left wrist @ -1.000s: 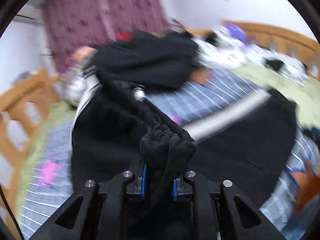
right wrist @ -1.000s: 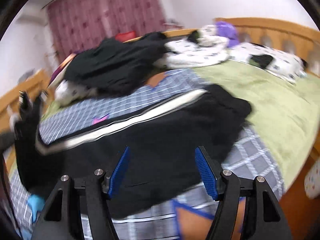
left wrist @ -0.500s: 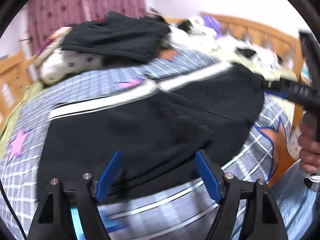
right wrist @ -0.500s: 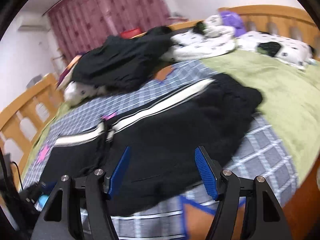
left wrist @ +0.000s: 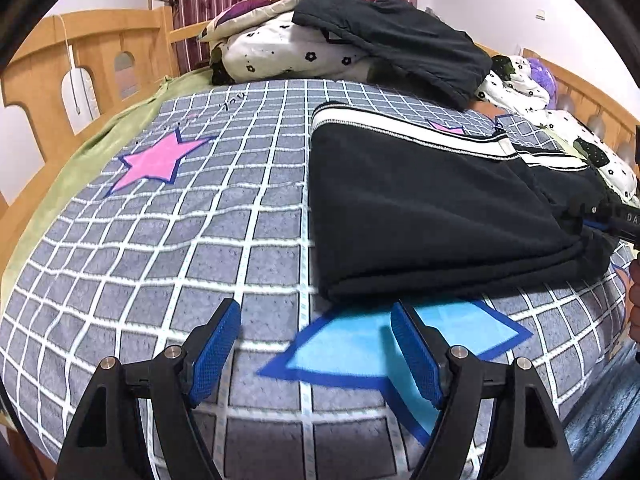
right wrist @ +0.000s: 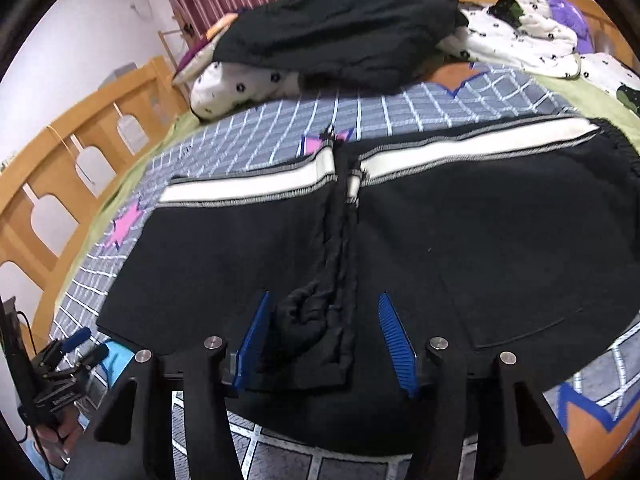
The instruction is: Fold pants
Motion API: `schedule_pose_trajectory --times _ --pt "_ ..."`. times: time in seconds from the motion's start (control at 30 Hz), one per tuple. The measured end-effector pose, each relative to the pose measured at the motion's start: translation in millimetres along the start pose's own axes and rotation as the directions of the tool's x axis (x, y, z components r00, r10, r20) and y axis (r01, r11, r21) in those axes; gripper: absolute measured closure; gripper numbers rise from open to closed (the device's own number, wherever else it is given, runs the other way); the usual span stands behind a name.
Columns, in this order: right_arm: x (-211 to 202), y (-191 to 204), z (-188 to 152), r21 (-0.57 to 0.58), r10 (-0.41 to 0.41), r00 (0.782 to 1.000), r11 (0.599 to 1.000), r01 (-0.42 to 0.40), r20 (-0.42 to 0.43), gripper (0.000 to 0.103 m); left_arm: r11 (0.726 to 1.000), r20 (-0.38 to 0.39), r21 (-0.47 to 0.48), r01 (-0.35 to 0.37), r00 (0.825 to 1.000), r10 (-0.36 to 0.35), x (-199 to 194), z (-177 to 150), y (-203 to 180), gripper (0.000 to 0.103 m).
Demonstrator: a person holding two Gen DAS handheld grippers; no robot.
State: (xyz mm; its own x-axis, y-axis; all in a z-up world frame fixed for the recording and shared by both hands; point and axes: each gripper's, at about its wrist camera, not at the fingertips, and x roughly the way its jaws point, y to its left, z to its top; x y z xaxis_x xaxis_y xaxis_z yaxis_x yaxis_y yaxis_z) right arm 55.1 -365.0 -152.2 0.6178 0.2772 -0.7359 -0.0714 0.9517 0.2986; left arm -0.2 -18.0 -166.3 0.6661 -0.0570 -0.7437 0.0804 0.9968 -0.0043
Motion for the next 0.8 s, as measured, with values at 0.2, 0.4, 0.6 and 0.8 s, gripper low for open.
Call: schedule_pose_trajectory --times 0.2,0.4,0.6,0.8 --pt "2.9 -0.9 -2.9 0.006 -0.002 1.000 1.000 0.002 -0.002 0.057 0.998 0.022 0.060 -0.030 0.999 0.028 9.8 6.9 -10.5 0.027" --pt "12.9 1.8 -6.0 0.010 -0.016 1.000 1.000 0.016 -0.026 0.074 1.000 0.022 0.013 0.028 0.999 -0.028 18.7 13.4 -9.9 0.076" --pt "-26.9 0.1 -4.9 0.000 0.058 0.990 0.998 -0.059 0.127 0.095 0.990 0.030 -0.084 0.111 0.994 -0.109 10.3 4.2 12.1 0.085" --pt "-0.3 2.4 -18.0 -0.049 -0.031 0.999 0.998 0.031 -0.013 0.090 0.994 0.008 -0.059 0.091 0.996 -0.090 -0.7 -10.2 14.9 0.070"
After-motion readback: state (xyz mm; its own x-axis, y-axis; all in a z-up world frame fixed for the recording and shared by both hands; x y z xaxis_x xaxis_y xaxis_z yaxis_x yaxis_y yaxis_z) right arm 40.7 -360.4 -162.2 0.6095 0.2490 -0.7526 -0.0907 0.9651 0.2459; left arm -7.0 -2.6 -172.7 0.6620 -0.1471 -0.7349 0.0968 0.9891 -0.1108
